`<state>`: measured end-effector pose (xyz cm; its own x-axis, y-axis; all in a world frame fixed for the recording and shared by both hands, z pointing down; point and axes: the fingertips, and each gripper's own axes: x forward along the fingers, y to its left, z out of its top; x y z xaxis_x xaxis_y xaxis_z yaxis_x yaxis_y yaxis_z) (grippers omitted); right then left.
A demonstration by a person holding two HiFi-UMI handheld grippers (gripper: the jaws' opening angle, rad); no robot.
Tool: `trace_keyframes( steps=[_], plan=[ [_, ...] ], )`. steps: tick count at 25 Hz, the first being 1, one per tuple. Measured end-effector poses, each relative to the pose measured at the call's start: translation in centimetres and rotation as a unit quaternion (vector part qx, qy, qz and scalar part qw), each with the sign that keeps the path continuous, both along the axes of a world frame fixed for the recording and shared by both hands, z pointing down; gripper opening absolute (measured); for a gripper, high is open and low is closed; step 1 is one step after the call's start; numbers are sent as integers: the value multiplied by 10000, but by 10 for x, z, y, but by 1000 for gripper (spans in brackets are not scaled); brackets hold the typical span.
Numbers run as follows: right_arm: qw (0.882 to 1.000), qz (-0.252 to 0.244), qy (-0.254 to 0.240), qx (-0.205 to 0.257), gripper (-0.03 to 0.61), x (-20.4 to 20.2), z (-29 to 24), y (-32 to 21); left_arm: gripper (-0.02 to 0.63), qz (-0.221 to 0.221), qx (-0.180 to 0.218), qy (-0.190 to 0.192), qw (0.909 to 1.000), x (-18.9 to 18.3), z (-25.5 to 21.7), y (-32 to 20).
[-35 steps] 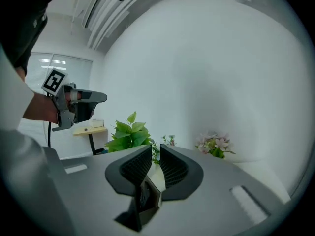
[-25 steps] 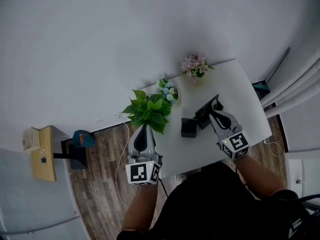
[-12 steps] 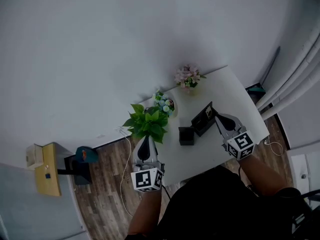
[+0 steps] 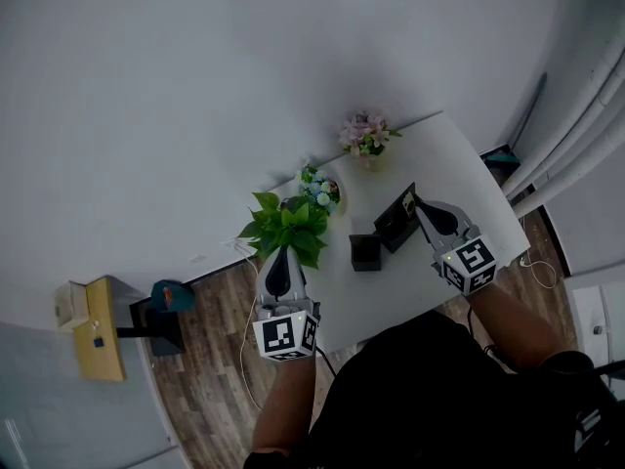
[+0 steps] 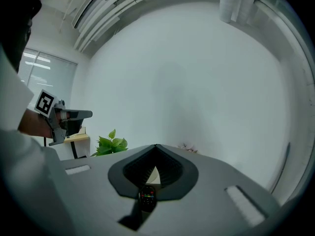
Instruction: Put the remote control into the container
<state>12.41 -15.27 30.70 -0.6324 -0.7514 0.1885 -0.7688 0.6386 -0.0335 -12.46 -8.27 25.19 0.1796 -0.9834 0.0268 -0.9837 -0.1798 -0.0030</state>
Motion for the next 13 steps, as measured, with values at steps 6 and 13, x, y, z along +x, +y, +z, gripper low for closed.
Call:
trace_keyframes(
  steps=[6,13],
  plan=[
    [9999,81,45,-42,2,2,4,5,0,-46,-57,19,10000,-8,5,0],
    [9991,32,-1,-434,2,-5,20,32,0,76,34,114,9999,15,-11,13]
  ],
)
